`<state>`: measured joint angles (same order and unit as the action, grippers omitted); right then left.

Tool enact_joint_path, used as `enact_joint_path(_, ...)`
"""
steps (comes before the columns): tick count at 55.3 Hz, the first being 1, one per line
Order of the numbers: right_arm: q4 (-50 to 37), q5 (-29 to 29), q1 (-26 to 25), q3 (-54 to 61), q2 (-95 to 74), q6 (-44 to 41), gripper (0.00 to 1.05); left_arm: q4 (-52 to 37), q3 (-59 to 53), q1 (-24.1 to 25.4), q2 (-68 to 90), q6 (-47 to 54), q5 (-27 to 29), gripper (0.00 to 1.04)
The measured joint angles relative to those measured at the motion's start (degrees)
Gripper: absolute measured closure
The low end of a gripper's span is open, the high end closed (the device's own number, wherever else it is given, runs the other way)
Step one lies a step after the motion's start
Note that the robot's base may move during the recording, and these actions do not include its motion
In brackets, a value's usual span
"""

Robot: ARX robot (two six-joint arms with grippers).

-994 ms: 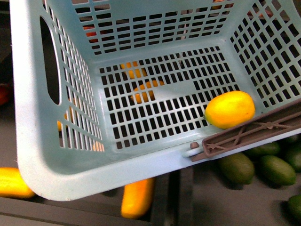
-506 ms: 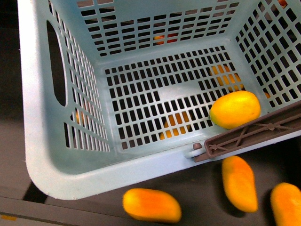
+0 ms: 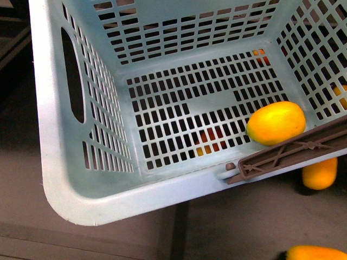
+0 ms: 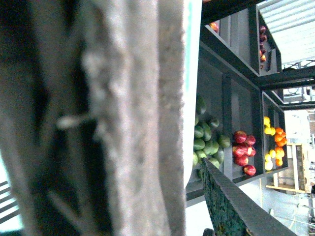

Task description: Pick lemon and mango into basket

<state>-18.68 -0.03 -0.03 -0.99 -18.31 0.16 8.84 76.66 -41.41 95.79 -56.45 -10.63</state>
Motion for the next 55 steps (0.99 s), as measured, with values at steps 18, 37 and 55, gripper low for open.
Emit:
enact_joint_path(18,0.0,-0.4,0.0,0.0,0.0,0.0,0.09,0.0,0.0,1.1,-0.1,0.2,1.6,0.77)
enact_joint_path(37,27.7,11.8,-12.1,-13.9,-23.6,13.6,0.09,0.0,-0.1,0.1,-0.1,0.3,-0.1,0.77)
enact_joint_path(55,-4.6,-3.2,-38.2,-24.3,-72.9,1.4,0.09,0.0,0.0,-0.1,-0.1,0.0,0.4,0.77)
